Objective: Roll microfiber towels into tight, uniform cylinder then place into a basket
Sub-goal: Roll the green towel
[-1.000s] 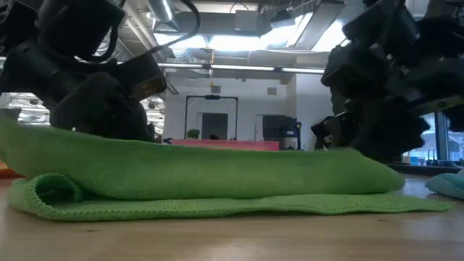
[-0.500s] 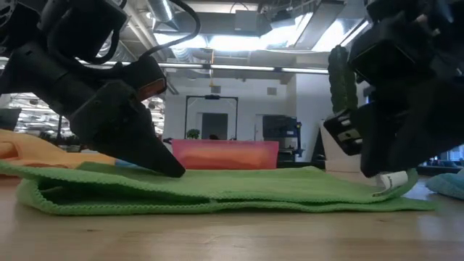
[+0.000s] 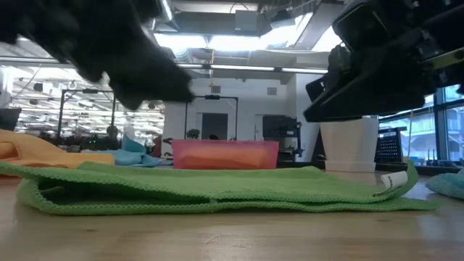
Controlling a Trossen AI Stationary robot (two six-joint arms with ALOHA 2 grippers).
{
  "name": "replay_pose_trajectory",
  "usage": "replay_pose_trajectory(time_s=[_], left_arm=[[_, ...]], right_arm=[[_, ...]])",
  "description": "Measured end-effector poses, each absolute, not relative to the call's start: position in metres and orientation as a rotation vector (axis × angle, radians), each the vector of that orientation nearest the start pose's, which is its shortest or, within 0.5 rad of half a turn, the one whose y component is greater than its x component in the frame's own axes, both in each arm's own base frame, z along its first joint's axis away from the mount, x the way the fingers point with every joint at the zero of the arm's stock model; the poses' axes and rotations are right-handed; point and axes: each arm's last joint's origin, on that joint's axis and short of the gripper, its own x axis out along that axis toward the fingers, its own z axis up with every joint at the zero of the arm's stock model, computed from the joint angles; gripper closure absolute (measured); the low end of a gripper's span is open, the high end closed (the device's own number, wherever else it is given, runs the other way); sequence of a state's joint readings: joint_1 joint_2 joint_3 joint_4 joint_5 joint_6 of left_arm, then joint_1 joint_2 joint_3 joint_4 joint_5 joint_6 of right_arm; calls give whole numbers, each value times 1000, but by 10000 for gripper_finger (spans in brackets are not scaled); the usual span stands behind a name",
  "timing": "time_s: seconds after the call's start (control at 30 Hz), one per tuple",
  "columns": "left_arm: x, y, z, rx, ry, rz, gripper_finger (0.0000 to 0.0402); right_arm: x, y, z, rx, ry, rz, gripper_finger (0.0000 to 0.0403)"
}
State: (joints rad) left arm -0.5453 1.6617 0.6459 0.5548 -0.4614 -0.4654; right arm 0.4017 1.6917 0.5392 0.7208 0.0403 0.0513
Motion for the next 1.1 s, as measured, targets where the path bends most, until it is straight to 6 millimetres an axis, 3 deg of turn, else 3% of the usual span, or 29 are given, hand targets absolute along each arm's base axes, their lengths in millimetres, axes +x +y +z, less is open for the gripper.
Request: replay_pose_trajectory(time_s=[0.23, 0.5, 0.77, 1.1], left_arm=[[281, -206, 155, -200, 474, -87, 264], [293, -250, 144, -169, 616, -117, 264], [293, -249, 130, -229, 766, 32, 264], [278, -235, 119, -301, 901, 269, 264]], right_arm=[[278, 106, 127, -19, 432, 306, 295], [314, 111, 116, -53, 573, 284, 295], [346, 112, 106, -88, 679, 260, 295], [349, 101, 98, -58, 729, 225, 295]])
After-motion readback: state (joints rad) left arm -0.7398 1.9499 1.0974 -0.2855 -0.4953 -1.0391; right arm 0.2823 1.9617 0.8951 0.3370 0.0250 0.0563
